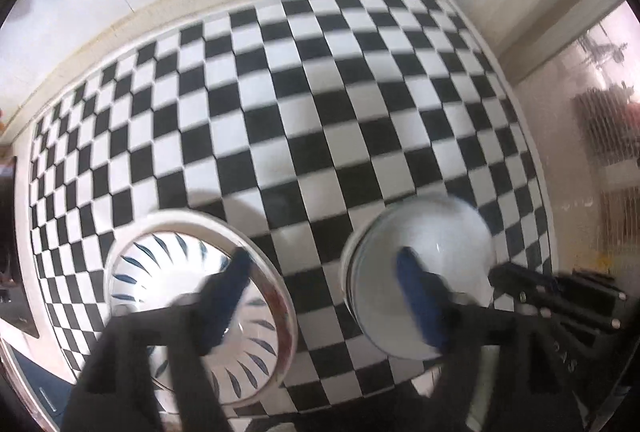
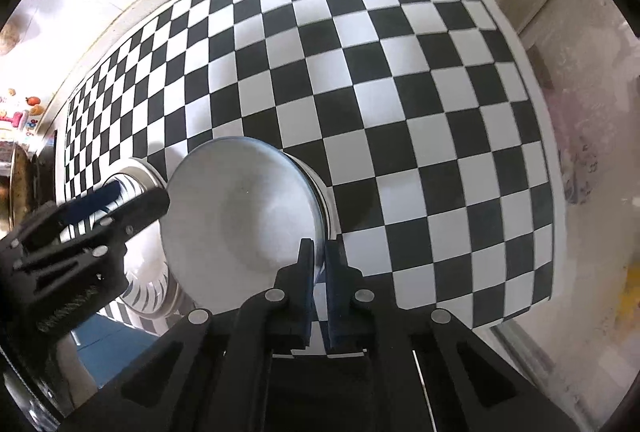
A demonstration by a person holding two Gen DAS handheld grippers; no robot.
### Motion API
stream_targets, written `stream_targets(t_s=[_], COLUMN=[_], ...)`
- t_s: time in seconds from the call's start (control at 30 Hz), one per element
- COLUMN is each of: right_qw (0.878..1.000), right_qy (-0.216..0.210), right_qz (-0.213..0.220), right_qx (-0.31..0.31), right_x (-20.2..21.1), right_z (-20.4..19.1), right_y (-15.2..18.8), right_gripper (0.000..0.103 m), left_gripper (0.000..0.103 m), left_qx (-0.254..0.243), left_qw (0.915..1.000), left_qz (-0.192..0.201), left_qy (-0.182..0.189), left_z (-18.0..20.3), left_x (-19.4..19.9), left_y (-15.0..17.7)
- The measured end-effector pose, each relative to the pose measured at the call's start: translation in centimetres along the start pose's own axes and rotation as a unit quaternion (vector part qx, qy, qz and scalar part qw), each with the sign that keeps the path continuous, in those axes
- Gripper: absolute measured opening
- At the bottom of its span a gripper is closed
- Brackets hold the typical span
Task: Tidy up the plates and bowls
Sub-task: 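Open both grippers and lift them away from the bowl stack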
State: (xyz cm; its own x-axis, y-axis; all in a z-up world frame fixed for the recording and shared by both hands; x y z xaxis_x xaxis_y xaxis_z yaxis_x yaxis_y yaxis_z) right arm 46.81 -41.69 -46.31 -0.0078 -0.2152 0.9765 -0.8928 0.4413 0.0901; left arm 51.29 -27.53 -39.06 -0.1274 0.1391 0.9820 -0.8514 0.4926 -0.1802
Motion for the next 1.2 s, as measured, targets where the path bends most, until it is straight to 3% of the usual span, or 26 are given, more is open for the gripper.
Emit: stream_targets(t_s=[0.1, 0.13, 0.17, 0.23, 0.53, 0.83, 1.0, 1.2], right_qw=[1.000, 1.000, 0.999, 0.998, 0.996, 0.987, 0.981, 0.977], right_qy=[0.009, 0.015, 0.025, 0.034, 0.038, 0.033, 0.020, 0.006], right_qz=[0.014, 0.018, 0.025, 0.039, 0.077, 0.154, 0.193, 0.213], right_qx=[0.012, 0.016, 0.022, 0.026, 0.018, 0.016, 0.024, 0.028], right_x=[1.3, 1.5, 1.7, 2.2, 4.7, 12.5, 17.4, 21.2], right_z=[-0.1, -0.2, -0.2, -0.1, 0.6, 0.2, -0.5, -1.4], right_y=[0.4, 0.5, 0.5, 0.5, 0.7, 3.8, 6.2, 8.2], right_gripper=[0.011, 0.026, 0.060, 0.099, 0.099, 0.098, 0.091, 0.073], left_gripper=[0.085, 0.085, 0.085, 0.085, 0.085, 0.085, 0.085, 0.084], left_qx=[-0.003, -0.004, -0.004, -0.008, -0.016, -0.042, -0.034, -0.038], left_qw=[0.9996, 0.9995, 0.9994, 0.9992, 0.9980, 0.9926, 0.9875, 0.9838], left_qz=[0.022, 0.025, 0.027, 0.031, 0.045, 0.093, 0.136, 0.162], left_qy=[-0.019, -0.020, -0.022, -0.025, -0.040, -0.066, -0.072, -0.067], left_z=[-0.3, -0.2, -0.3, -0.1, 0.7, 1.6, 1.5, 1.5], left_x=[1.3, 1.5, 1.6, 2.0, 4.1, 10.9, 15.3, 18.7], left_y=[-0.5, -0.6, -0.6, -0.7, 0.3, 2.0, 3.1, 4.0])
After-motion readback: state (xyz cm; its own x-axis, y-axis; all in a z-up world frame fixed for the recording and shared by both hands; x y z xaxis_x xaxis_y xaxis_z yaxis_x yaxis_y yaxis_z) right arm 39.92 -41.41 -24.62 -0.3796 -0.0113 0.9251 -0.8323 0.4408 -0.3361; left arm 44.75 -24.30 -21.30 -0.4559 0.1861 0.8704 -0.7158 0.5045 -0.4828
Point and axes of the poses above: each gripper's, at about its wrist camera, not at the fingertips, and x roughly against the way its jaws point, z to its right, y to its underside, the point moved 4 cm from there along -x, roughly the way its jaws point, and after that the axes turned 12 degrees about -x, right-handed, at the moved point
